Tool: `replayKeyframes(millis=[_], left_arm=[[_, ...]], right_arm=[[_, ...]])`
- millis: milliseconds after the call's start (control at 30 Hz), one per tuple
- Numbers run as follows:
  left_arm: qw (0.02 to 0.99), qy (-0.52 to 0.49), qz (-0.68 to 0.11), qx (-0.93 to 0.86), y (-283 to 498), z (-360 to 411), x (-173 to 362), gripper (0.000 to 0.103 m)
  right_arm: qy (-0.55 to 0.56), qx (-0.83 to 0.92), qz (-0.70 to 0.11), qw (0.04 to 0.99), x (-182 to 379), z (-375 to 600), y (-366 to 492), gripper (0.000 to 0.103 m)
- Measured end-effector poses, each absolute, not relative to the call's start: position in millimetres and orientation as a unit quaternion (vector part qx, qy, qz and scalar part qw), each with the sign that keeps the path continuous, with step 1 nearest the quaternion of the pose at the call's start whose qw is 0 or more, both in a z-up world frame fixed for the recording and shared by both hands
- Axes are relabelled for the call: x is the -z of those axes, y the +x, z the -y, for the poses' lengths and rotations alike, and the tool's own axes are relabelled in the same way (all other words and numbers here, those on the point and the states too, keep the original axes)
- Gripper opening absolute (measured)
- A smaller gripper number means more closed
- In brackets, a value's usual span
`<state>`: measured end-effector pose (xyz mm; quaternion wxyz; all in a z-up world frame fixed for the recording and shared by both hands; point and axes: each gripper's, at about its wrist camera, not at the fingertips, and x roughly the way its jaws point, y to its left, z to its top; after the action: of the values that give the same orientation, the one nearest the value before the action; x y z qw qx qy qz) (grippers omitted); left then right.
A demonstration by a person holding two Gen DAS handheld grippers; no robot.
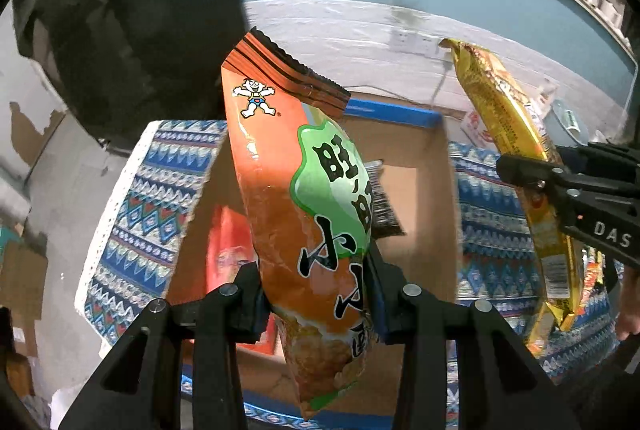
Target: Organize snacks
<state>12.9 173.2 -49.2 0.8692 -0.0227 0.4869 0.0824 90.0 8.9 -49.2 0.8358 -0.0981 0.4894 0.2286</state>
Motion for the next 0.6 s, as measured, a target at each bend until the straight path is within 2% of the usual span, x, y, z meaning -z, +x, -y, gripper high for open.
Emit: replayKeyframes(millis=[600], left_arm=[[0.831,-0.06,-0.539,-0.121,18,-225,92,0.041]], right_arm=[[-0.098,-0.277,-0.513,0.806,70,-90,100,0.03]])
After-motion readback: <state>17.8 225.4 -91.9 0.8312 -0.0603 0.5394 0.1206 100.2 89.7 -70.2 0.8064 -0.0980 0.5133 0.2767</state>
